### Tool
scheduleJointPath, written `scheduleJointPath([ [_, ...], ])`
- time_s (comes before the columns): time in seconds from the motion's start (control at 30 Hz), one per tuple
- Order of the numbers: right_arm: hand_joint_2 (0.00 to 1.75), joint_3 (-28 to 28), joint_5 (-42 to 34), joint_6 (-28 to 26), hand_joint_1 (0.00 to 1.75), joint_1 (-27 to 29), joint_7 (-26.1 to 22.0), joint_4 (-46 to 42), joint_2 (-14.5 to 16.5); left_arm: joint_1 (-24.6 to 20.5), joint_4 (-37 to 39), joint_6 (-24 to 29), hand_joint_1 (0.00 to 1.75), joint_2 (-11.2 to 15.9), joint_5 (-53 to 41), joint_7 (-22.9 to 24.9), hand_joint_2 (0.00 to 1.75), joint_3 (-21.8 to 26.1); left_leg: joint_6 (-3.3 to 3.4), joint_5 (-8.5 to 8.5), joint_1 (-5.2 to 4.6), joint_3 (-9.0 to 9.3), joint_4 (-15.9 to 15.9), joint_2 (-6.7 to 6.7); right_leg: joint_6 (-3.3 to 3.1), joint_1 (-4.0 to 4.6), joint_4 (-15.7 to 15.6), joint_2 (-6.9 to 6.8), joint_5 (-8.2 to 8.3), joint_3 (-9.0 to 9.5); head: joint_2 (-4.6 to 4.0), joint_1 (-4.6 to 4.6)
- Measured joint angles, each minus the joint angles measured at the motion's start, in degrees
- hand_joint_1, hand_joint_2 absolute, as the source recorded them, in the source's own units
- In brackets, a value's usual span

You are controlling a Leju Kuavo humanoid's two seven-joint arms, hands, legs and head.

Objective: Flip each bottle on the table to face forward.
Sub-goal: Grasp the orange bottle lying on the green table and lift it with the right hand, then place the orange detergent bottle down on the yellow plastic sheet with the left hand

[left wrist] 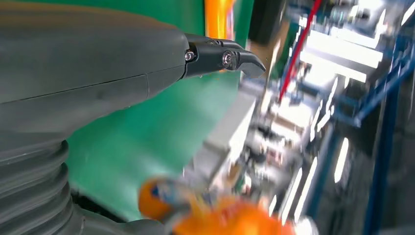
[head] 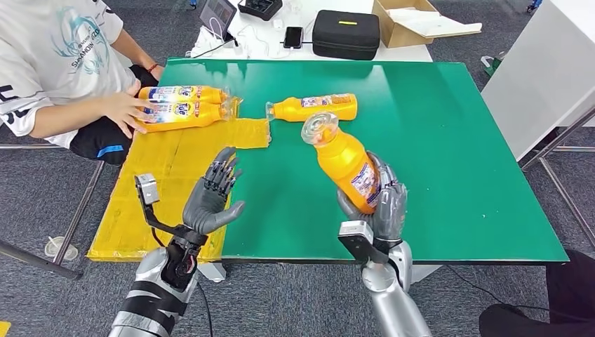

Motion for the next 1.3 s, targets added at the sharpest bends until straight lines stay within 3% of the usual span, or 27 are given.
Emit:
scheduleJointPath([
  [0.3,1.75,10.9,-4.5,-1.3,1.67,-1.4,-0.3,10.0,2.9,-1.2,2.2,-2.1,0.0,0.4,3.3,0.2,1.75,-6.7,0.0,0.01,0.03,0.0,0.0,0.0,-0.01,0.03,0.0,0.0,-0.01,-0.01,0.0,-0.01],
  [0.57,1.75,16.8,-4.8,-0.6,1.63,-4.7,-0.3,19.1,5.3,-2.5,3.8,-4.4,0.0,0.8,4.5,0.3,1.75,-10.2,-0.01,0.02,0.02,0.0,0.0,0.0,-0.01,0.02,0.0,0.0,-0.01,-0.01,0.0,0.0],
  [1.17,1.75,20.4,-3.7,-1.2,1.61,-9.9,-0.3,31.7,8.6,-3.3,6.7,-4.6,0.0,2.7,6.5,0.5,1.75,-11.7,-0.02,0.02,0.02,0.01,0.0,0.03,-0.01,0.02,0.0,0.01,-0.01,-0.04,0.0,0.0],
  [1.3,1.75,20.6,-3.7,-1.2,1.68,-10.0,-0.3,32.5,8.7,-3.3,6.9,-4.5,0.0,2.8,6.5,0.6,1.75,-11.7,-0.02,0.02,0.02,0.01,0.0,0.03,-0.01,0.02,0.0,0.01,-0.01,-0.05,0.0,0.0],
])
